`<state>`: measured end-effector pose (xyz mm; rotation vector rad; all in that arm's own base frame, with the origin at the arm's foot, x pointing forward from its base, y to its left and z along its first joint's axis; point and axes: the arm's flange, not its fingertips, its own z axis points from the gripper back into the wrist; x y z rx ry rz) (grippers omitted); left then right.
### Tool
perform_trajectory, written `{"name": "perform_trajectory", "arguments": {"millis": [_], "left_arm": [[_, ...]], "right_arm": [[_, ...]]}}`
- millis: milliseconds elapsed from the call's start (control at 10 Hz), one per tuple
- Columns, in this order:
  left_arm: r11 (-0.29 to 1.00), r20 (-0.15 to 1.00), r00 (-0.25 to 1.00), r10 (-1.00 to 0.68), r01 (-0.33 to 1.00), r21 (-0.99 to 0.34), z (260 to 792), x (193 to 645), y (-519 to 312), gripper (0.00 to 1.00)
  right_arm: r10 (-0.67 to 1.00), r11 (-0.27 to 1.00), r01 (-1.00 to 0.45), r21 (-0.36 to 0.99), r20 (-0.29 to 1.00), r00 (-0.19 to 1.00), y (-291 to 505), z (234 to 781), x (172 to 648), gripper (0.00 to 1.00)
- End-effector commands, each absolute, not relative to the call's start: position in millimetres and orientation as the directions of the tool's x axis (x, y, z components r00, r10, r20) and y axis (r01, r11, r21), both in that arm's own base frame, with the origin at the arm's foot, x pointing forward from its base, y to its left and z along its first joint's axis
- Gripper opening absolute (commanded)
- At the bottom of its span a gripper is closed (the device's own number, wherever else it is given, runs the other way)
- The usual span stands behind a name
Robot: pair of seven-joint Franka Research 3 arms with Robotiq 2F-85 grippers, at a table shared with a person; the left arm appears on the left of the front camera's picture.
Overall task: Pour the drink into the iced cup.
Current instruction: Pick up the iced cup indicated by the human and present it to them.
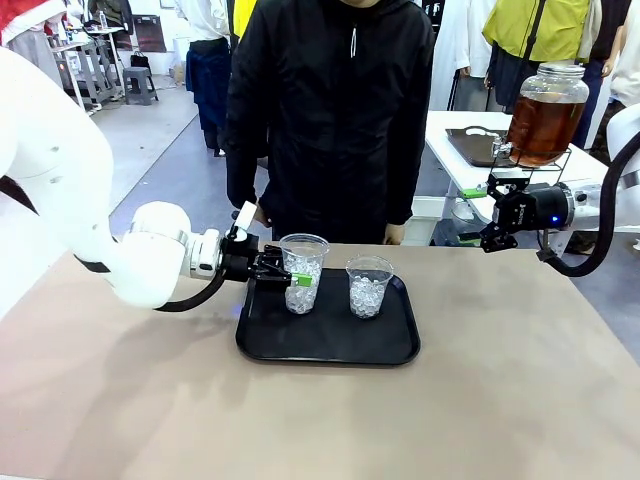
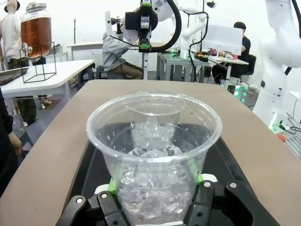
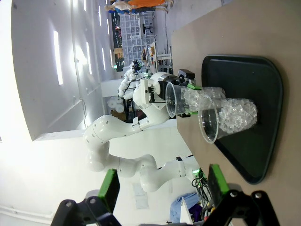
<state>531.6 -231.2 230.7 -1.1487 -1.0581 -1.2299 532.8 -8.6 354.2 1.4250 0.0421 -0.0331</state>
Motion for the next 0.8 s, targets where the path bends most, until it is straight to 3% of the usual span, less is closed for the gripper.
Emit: {"name": "perform_trajectory", "arguments": {"millis": [0, 700], "left_arm": [[0.000, 0.997, 0.039, -0.064, 0.999, -0.039, 244, 530, -231, 0.63], [0.108, 0.994, 0.021, -0.109, 0.994, -0.010, 371, 582, -233, 0.63]], "right_arm": [[0.000, 0.147, 0.045, 0.988, -0.046, 0.999, -9, 356, 534, 1.00], [0.000, 0.147, 0.045, 0.988, -0.046, 0.999, -9, 356, 534, 1.00]]}}
